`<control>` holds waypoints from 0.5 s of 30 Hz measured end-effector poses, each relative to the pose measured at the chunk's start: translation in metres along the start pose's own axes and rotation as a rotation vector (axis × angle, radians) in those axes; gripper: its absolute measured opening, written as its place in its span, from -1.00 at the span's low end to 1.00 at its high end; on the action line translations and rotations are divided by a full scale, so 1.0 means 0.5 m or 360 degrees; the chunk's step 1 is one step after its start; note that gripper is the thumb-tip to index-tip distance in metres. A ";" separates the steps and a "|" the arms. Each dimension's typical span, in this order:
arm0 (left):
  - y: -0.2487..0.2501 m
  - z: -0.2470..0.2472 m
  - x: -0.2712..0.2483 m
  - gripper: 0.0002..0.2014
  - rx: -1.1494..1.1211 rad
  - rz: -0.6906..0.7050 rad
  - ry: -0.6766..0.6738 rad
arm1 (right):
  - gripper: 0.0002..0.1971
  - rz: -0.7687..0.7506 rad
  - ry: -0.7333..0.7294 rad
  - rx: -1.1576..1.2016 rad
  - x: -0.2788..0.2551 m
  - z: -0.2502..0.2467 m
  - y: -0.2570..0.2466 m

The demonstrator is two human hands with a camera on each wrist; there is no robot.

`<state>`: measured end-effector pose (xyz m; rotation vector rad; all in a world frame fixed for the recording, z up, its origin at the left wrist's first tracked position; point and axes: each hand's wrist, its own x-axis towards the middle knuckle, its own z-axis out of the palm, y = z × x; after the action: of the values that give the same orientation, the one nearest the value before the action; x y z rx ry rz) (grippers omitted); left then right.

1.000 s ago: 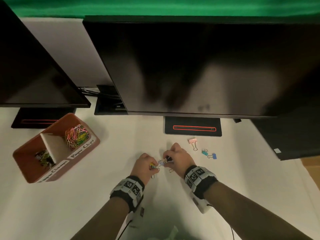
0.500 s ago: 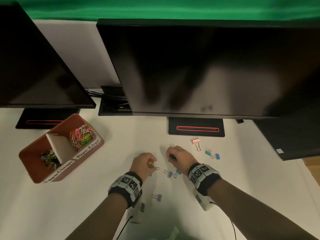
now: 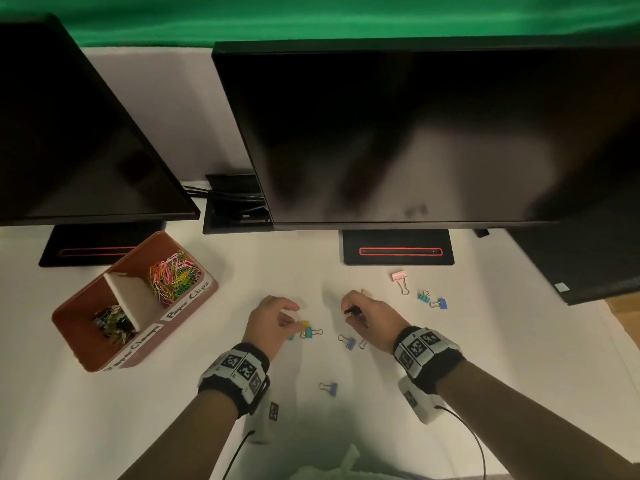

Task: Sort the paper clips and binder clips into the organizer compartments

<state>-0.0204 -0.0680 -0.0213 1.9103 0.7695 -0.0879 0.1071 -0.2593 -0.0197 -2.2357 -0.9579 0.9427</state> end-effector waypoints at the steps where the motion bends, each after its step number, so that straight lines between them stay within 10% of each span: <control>1: -0.004 -0.007 0.001 -0.75 -0.0072 -0.0061 0.0059 | -0.76 0.0006 -0.0045 -0.0022 -0.007 -0.002 0.000; 8: -0.010 -0.026 0.014 -0.73 -0.0821 -0.0692 0.0059 | -0.80 0.0027 -0.0106 -0.0098 -0.019 -0.013 0.000; 15: 0.004 -0.011 0.005 -0.62 0.0167 -0.0178 -0.0029 | -0.65 0.0185 -0.0172 -0.0148 -0.019 0.011 -0.004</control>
<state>-0.0189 -0.0629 -0.0178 1.9615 0.8742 -0.2186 0.0973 -0.2643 -0.0179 -2.3599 -0.9447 1.1012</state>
